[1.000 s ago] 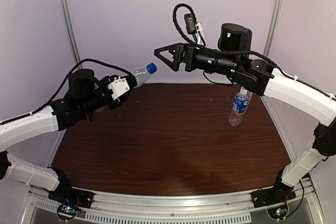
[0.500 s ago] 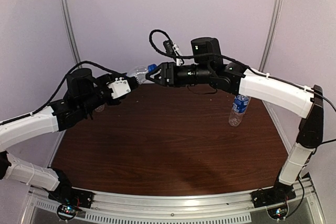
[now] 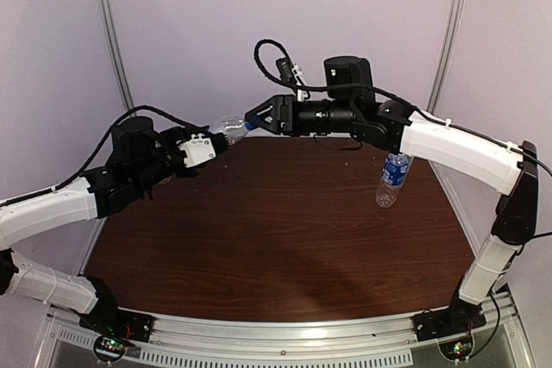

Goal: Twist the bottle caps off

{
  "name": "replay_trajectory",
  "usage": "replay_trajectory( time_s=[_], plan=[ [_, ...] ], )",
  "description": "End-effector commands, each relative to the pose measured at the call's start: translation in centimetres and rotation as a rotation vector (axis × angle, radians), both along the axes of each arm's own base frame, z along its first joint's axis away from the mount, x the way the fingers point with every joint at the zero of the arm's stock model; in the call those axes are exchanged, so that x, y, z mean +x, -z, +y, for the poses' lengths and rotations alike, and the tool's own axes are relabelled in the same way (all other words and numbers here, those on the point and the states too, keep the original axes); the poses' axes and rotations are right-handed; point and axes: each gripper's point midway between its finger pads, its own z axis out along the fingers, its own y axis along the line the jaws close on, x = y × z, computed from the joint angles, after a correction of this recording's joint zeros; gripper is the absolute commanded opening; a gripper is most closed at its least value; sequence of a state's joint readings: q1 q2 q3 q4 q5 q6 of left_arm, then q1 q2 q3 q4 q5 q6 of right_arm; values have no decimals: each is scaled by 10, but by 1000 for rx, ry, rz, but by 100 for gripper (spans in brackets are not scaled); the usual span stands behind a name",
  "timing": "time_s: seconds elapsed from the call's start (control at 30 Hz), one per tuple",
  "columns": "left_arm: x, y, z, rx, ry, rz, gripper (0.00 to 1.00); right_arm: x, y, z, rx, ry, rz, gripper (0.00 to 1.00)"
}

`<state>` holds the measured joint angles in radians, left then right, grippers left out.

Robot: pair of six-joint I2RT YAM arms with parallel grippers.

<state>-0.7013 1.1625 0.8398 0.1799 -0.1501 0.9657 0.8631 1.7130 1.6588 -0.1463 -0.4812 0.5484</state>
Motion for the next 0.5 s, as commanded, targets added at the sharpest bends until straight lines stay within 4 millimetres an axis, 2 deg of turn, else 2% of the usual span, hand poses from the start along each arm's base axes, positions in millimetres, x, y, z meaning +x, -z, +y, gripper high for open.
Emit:
replay_trajectory(
  time_s=[0.0, 0.1, 0.2, 0.27, 0.47],
  plan=[
    [-1, -9, -1, -25, 7, -37, 21, -7, -10, -5, 33, -23, -16, 49],
    [-1, -10, -1, -26, 8, -40, 21, -10, -9, -4, 43, -38, -7, 44],
    [-1, -10, -1, -25, 8, -41, 21, -8, -2, -2, 33, -36, 8, 48],
    [-3, -9, -1, -20, 13, -43, 21, -8, -1, -2, 41, -37, 8, 46],
    [-4, -5, -1, -11, 22, -43, 21, -9, -4, 1, 77, -56, 4, 27]
  ],
)
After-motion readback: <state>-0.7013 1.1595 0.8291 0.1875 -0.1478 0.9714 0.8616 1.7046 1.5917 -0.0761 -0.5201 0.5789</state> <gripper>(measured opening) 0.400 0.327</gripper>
